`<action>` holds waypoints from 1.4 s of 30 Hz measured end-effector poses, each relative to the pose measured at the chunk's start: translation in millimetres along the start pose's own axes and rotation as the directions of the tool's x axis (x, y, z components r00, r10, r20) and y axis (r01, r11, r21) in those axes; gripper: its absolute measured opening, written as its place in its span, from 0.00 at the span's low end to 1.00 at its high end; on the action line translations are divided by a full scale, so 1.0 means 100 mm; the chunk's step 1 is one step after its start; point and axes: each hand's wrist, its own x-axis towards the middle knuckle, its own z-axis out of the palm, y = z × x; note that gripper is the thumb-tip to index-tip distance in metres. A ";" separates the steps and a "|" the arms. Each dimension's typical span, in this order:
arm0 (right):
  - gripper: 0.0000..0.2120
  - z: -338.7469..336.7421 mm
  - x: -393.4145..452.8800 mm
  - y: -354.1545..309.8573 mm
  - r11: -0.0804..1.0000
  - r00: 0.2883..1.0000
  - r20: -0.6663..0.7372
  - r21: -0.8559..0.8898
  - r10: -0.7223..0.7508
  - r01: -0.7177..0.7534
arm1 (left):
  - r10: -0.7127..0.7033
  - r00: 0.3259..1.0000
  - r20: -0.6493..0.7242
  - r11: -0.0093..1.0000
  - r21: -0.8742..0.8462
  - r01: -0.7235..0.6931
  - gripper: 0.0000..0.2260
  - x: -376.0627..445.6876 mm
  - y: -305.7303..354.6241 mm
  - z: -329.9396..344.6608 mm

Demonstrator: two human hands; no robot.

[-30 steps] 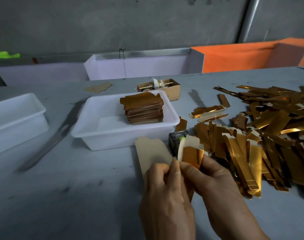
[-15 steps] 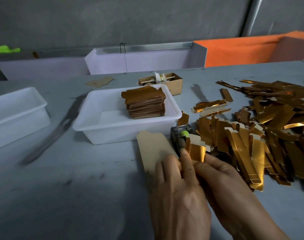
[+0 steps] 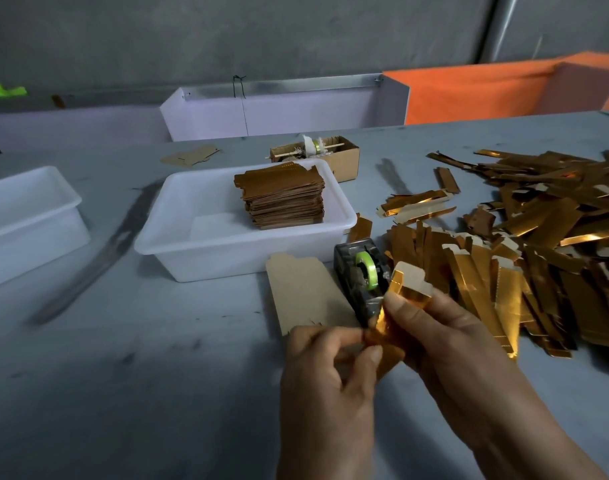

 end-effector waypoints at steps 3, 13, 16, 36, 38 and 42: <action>0.14 0.00 -0.01 0.02 0.998 0.999 -0.008 -0.042 -0.050 0.050 | -0.142 0.985 0.100 0.969 -0.187 0.159 0.06 0.03 0.00 -0.06; 0.14 -0.04 0.08 -0.13 0.960 0.996 0.055 -0.271 -0.064 0.076 | -0.239 0.925 0.296 0.810 -0.464 0.358 0.06 0.09 0.01 -0.14; 0.15 -0.20 0.22 -0.20 0.859 0.970 -0.099 -0.490 -0.223 0.148 | -0.274 0.948 0.163 0.786 -0.530 0.318 0.03 0.13 -0.02 -0.13; 0.07 -0.27 0.50 0.02 0.724 0.999 -0.052 -0.688 -0.004 -0.033 | -0.394 0.914 0.092 0.773 -0.504 0.384 0.04 0.25 -0.18 0.06; 0.07 -0.27 0.49 0.01 0.714 0.999 -0.042 -0.699 0.009 -0.036 | -0.392 0.913 0.111 0.767 -0.509 0.391 0.04 0.23 -0.17 0.09; 0.06 -0.25 0.49 0.00 0.808 0.998 -0.043 -0.586 0.038 -0.056 | -0.346 0.923 0.167 0.784 -0.489 0.382 0.05 0.21 -0.12 0.19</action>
